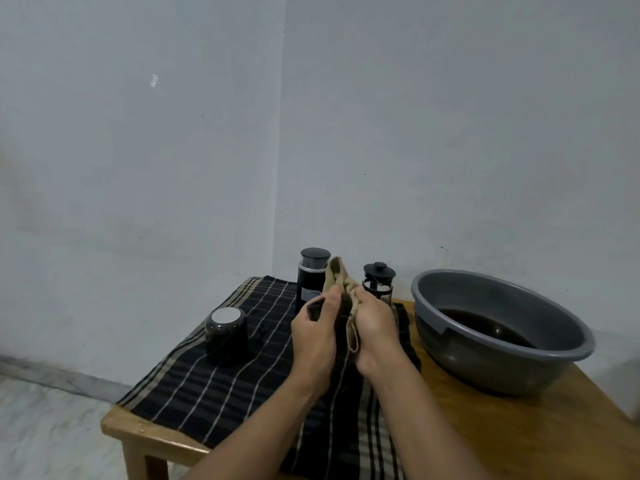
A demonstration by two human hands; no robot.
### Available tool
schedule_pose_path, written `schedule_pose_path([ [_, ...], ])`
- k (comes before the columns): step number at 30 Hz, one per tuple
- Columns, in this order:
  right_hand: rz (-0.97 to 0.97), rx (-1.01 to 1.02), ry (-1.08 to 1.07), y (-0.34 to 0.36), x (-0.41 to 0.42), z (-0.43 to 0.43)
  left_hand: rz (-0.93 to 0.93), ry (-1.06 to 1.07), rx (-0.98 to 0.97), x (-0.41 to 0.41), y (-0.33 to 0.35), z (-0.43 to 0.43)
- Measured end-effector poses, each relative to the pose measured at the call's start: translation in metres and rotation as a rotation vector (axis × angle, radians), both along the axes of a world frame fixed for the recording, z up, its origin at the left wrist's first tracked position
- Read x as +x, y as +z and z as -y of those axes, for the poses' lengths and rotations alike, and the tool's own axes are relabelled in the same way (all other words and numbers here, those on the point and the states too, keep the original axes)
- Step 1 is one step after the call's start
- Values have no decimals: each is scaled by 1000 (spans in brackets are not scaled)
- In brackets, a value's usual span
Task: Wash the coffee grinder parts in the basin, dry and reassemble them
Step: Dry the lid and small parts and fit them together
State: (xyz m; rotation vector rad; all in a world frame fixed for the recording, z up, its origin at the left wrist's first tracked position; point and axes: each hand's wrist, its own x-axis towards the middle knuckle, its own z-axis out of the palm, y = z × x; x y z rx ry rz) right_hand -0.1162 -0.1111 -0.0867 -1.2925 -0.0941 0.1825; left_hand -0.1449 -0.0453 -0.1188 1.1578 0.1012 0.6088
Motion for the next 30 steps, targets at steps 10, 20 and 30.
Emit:
schedule_pose_path([
  [10, -116, 100, -55, -1, 9, -5, 1, -111, -33, -1, 3, -10],
  [20, 862, -441, -213, -25, -14, -7, -203, -236, -163, 2, 7, -12],
  [30, 511, -252, -256, -24, -3, 7, -144, -2, -360, -2, 11, -8],
])
